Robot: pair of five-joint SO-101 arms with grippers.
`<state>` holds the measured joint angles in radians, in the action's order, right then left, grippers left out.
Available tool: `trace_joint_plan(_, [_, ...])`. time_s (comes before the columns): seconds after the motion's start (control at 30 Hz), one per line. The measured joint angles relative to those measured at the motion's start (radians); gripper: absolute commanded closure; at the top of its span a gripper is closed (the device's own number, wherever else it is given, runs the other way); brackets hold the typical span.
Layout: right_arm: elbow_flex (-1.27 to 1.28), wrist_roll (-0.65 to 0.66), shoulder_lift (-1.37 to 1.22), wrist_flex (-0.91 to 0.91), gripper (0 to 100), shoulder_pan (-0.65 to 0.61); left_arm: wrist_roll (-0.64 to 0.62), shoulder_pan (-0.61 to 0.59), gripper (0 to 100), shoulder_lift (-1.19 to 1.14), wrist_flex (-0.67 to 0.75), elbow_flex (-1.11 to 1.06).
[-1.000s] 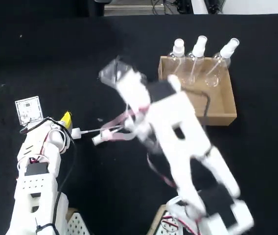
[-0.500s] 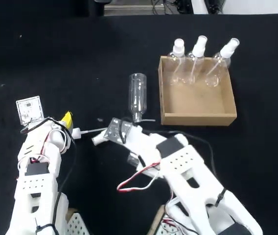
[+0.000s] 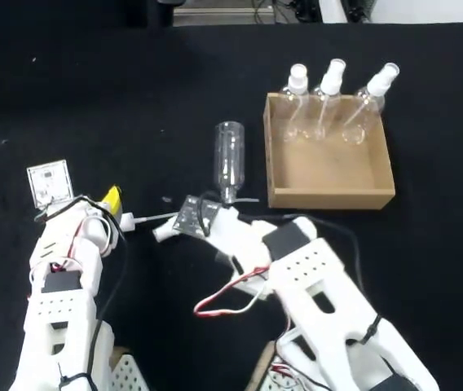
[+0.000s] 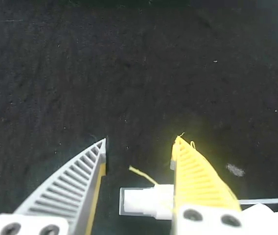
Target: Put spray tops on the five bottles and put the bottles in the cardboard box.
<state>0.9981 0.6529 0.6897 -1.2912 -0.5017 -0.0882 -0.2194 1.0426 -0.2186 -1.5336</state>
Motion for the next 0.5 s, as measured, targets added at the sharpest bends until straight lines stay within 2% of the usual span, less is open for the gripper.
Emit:
trace_joint_plan(0.1, [-0.012,0.000,0.000,-0.057,73.7,0.000,0.000,0.000,79,0.002,0.000,0.000])
trace_joint_plan(0.27, [0.014,0.000,0.000,-0.040,73.7,0.000,0.000,0.000,79,0.002,0.000,0.000])
trace_joint_plan(0.33, [0.044,0.006,0.000,-0.018,73.7,0.031,0.000,0.000,79,0.002,0.000,0.000])
trace_joint_plan(0.5, [0.120,0.127,0.000,0.029,73.8,0.150,0.000,0.000,79,0.002,0.000,0.000])
